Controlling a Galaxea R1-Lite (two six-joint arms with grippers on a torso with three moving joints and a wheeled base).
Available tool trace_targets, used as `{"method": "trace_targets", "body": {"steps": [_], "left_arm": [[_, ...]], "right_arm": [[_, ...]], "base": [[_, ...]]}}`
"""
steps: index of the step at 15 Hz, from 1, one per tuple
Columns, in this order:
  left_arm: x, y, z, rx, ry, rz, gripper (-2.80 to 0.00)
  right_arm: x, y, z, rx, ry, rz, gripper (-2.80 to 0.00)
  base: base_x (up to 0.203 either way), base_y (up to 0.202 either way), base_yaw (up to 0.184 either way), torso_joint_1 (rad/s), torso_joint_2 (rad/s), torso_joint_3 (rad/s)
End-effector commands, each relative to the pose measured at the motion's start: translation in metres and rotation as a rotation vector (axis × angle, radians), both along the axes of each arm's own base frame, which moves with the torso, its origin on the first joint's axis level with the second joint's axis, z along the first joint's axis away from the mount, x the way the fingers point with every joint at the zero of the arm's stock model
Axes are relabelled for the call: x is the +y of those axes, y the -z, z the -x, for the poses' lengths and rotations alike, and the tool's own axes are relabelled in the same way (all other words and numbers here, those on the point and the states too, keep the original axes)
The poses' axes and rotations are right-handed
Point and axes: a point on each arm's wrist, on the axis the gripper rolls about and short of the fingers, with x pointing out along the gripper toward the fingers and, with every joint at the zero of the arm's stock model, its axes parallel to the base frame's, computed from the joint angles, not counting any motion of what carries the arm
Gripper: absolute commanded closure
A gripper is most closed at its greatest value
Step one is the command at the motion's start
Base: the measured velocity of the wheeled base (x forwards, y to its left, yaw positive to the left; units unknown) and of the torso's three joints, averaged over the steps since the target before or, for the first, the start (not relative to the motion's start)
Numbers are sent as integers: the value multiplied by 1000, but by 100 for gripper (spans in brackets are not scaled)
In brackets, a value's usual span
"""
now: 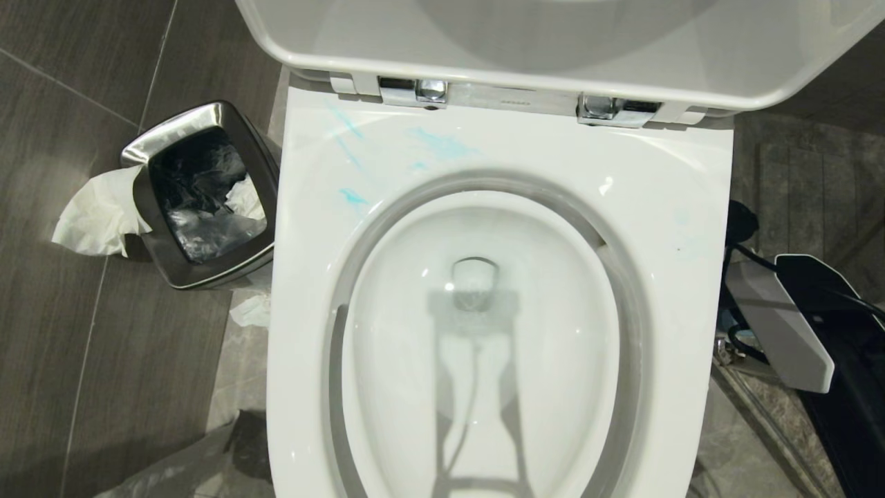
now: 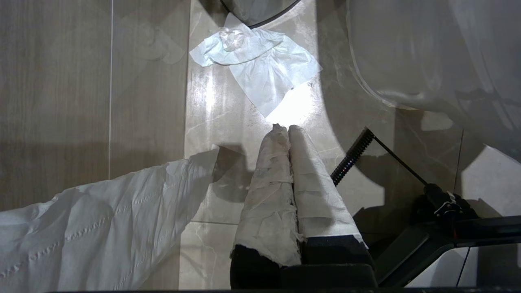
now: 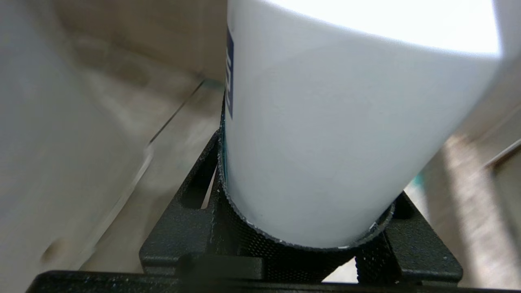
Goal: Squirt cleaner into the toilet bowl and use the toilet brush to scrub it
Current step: Pour in the cleaning agent
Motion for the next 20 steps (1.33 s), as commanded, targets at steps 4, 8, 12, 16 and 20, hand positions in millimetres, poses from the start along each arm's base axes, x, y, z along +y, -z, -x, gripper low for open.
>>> {"method": "trace_targets", "body": {"steps": [4,8,12,16,20], "left_arm": [[0,0,0,1,1,0,0],[0,0,0,1,1,0,0],[0,0,0,1,-1,0,0],[0,0,0,1,-1,0,0],[0,0,0,1,0,0,0]], "right_arm": [[-6,-57,24,-114,11,-2,0],[-6,-90,47,-132,10,-4,0],[-5,-110,78,-86,12,-1,0],[-6,-125,122,-21,18,-1,0],[-8,-132,172,41,29,-9,0]], "base": [[0,0,0,0,0,0],[0,0,0,0,0,0],[0,0,0,0,0,0],[0,0,0,0,0,0],[0,0,0,0,0,0]]}}
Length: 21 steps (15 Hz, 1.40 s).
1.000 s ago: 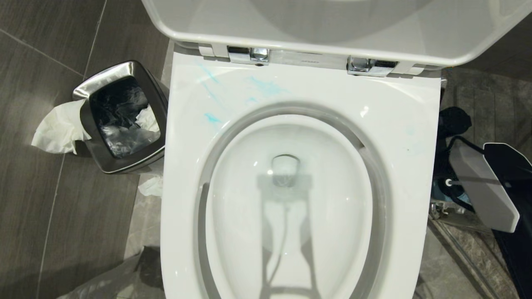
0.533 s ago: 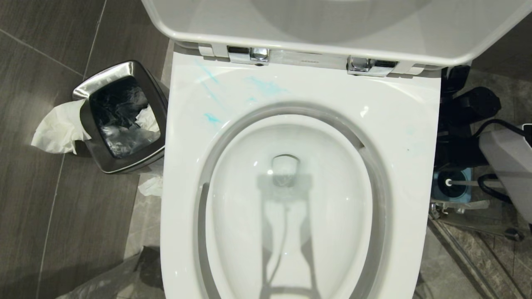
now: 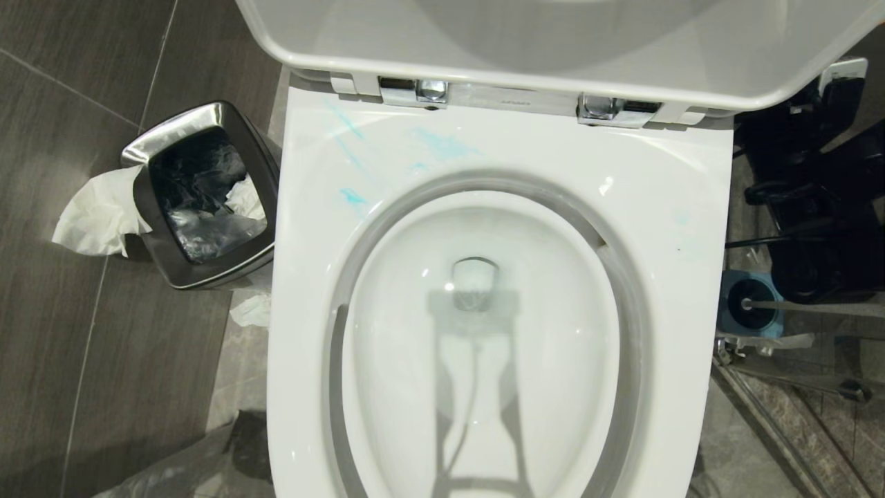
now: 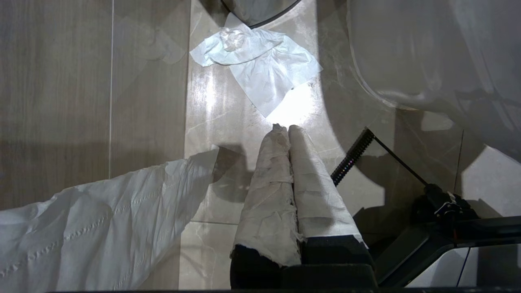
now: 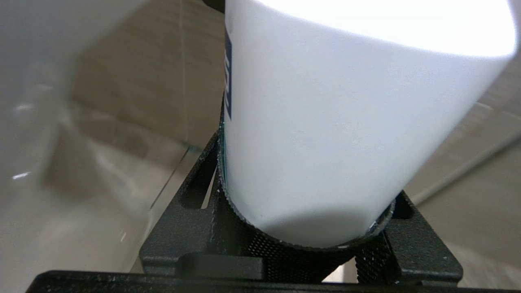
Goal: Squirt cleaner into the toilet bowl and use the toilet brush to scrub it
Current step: Pour in the cleaning agent
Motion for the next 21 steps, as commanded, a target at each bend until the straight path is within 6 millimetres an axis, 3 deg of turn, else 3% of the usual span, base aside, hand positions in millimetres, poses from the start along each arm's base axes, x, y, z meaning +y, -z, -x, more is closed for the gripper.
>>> {"method": "trace_targets", "body": {"steps": [1,4,9,16,21], "left_arm": [[0,0,0,1,-1,0,0],[0,0,0,1,-1,0,0],[0,0,0,1,1,0,0],[0,0,0,1,1,0,0],[0,0,0,1,-1,0,0]], "right_arm": [[-1,-19,46,-13,4,-1,0],[-4,-18,77,18,30,-16,0],[-5,-18,111,33,54,-39,0],[-3,-22,201,124,70,-98,0],[-3,-12,220,174,65,-113,0]], "base": [[0,0,0,0,0,0],[0,0,0,0,0,0],[0,0,0,0,0,0],[0,0,0,0,0,0],[0,0,0,0,0,0]]}}
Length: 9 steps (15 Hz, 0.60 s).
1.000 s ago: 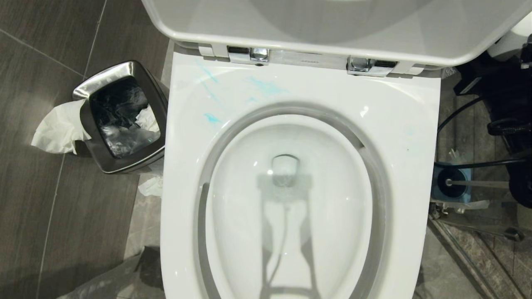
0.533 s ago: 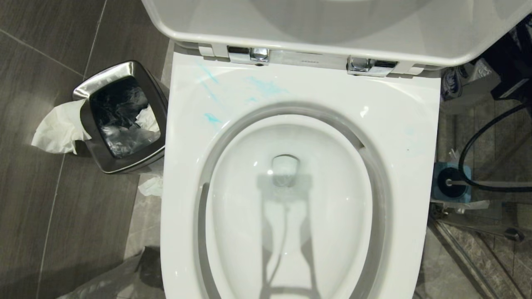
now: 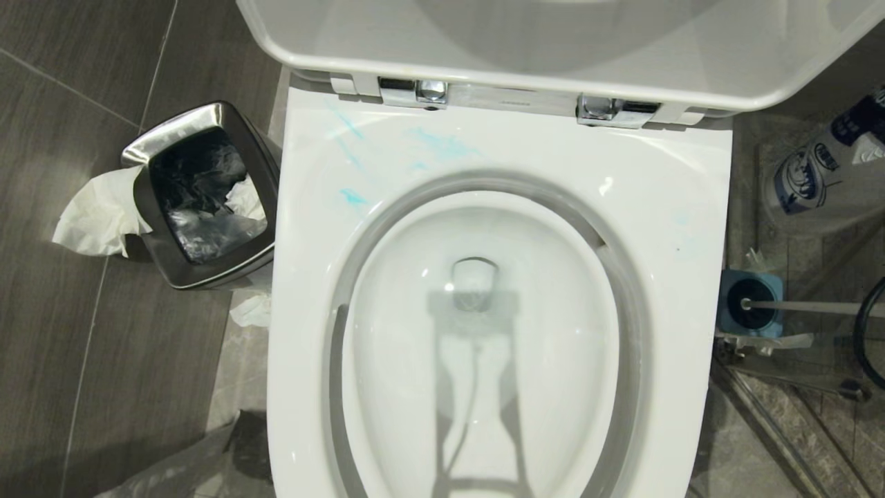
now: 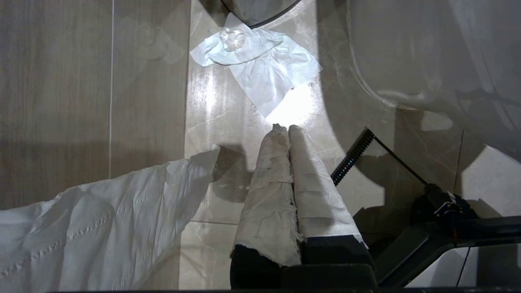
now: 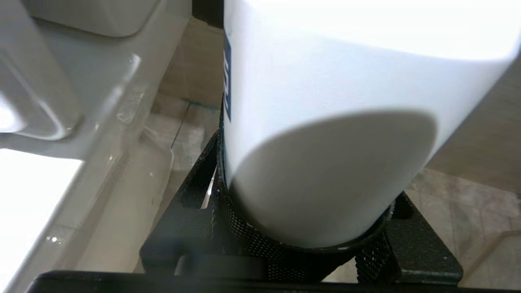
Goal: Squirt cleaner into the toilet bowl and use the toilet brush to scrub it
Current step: Pour in the cleaning agent
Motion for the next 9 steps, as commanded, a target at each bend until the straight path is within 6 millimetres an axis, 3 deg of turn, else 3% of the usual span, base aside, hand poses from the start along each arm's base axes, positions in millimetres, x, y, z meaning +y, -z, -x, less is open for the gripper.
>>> {"method": "trace_targets", "body": {"steps": [1,4,9], "left_arm": [[0,0,0,1,0,0,0],[0,0,0,1,1,0,0],[0,0,0,1,1,-1,0]], "right_arm": [[1,-1,17,-13,-3,0,0],[1,10,28,31,-3,-1,0],[1,0,39,41,4,2,0]], "base": [[0,0,0,0,0,0],[0,0,0,0,0,0],[0,0,0,0,0,0]]}}
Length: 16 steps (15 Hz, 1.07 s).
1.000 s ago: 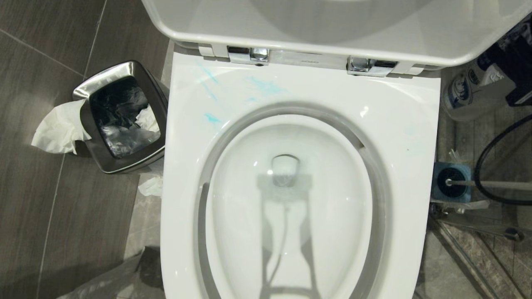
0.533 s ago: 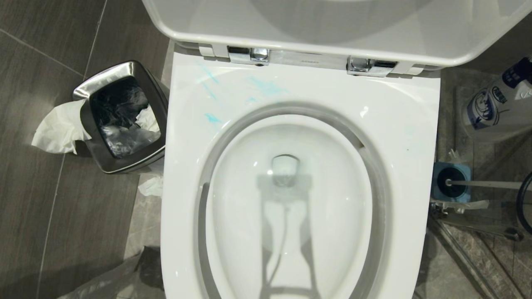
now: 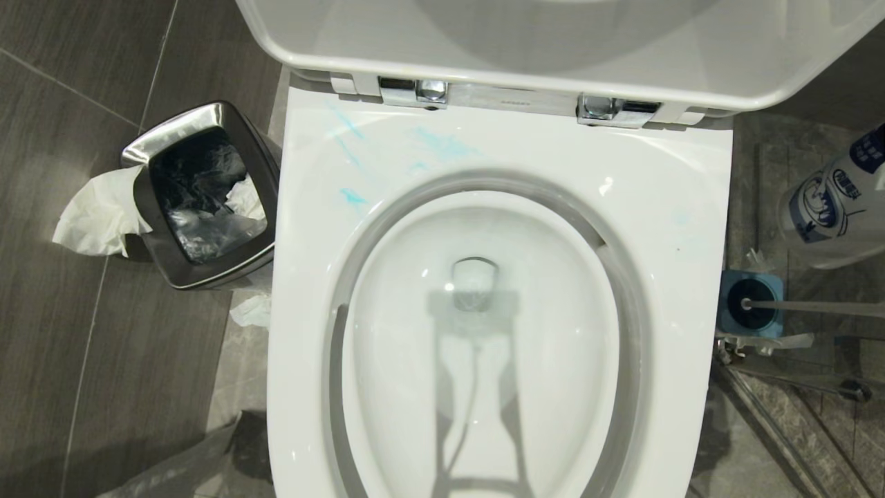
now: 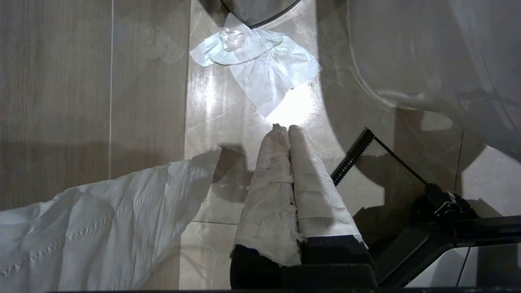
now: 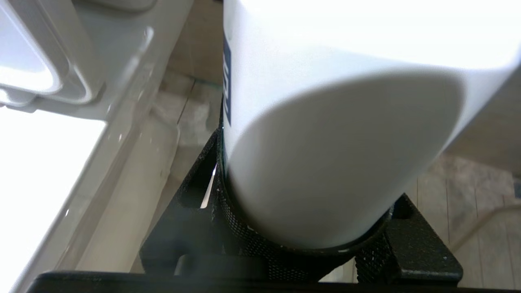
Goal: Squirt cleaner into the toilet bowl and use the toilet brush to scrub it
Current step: Pour in the cleaning agent
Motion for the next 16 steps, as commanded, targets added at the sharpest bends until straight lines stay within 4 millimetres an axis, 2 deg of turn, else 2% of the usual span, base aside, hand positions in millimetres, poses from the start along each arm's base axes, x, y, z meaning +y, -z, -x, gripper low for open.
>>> {"method": "trace_targets", "body": {"steps": [1,9,16], "left_arm": [[0,0,0,1,1,-1,0],[0,0,0,1,3,-9,0],[0,0,0,1,1,-4,0]], "right_arm": [[0,-8,10,-11,3,0,0],[0,-12,15,-33,10,11,0],[1,-11,28,-10,20,3,0]], "base": [[0,0,0,0,0,0],[0,0,0,0,0,0],[0,0,0,2,2,163]]}}
